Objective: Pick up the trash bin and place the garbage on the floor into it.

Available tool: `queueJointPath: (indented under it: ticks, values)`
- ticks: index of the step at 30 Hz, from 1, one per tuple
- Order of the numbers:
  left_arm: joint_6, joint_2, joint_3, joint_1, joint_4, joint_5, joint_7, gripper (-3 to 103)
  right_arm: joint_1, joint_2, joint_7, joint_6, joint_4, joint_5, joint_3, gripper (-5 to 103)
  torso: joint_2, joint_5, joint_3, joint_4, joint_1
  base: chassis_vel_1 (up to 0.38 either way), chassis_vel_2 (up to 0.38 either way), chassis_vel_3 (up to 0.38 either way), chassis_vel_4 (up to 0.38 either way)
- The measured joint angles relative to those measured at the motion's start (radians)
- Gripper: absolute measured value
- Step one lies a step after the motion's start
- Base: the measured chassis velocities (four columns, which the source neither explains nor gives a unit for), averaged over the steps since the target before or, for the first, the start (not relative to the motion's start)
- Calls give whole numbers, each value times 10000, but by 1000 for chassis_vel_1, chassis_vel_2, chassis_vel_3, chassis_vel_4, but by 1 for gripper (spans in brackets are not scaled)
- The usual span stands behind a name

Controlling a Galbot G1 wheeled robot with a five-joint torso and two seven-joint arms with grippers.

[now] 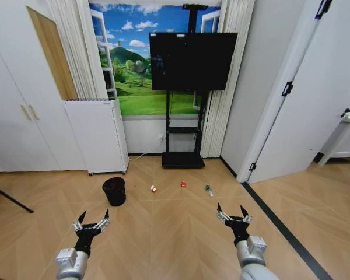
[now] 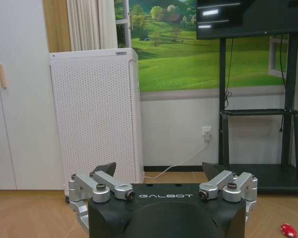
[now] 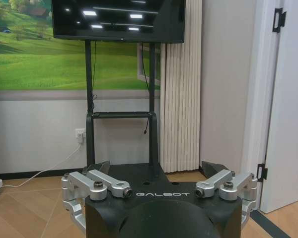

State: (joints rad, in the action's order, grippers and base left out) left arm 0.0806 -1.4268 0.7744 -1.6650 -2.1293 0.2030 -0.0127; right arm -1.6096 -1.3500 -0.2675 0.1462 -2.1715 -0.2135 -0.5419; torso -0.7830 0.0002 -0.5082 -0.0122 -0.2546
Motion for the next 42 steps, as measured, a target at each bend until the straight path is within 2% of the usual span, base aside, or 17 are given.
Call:
queueJointPath:
  ticks: [28,31,32,37,39,42]
  values:
    - [-40,-203,-4,-173,78,-121,46,98,-143,-32,9,-34,51,22,63,100,1,0,0,0,1,-358,357,354,-354]
    - [-43,-215,4,-179,76,-122,52,98,-133,-54,2,-46,77,33,70,100,0,-9,2,1,4,-358,346,354,-350]
    - [-43,-215,11,-176,76,-122,56,98,-121,-66,-3,-48,99,35,77,100,1,2,1,0,2,-343,343,342,-352]
    - [-35,-216,45,-185,79,-118,142,98,-125,-87,26,-284,226,82,120,100,-1,0,2,0,3,-343,367,349,-351]
    - [75,-216,67,-244,77,-99,252,98,-116,-90,62,-537,323,241,134,100,-1,-1,3,0,4,-370,374,339,-337]
    - [1046,-96,375,-783,-5,-95,734,98,-117,-97,119,-661,390,477,98,100,2,1,-1,2,-6,-309,279,264,-278]
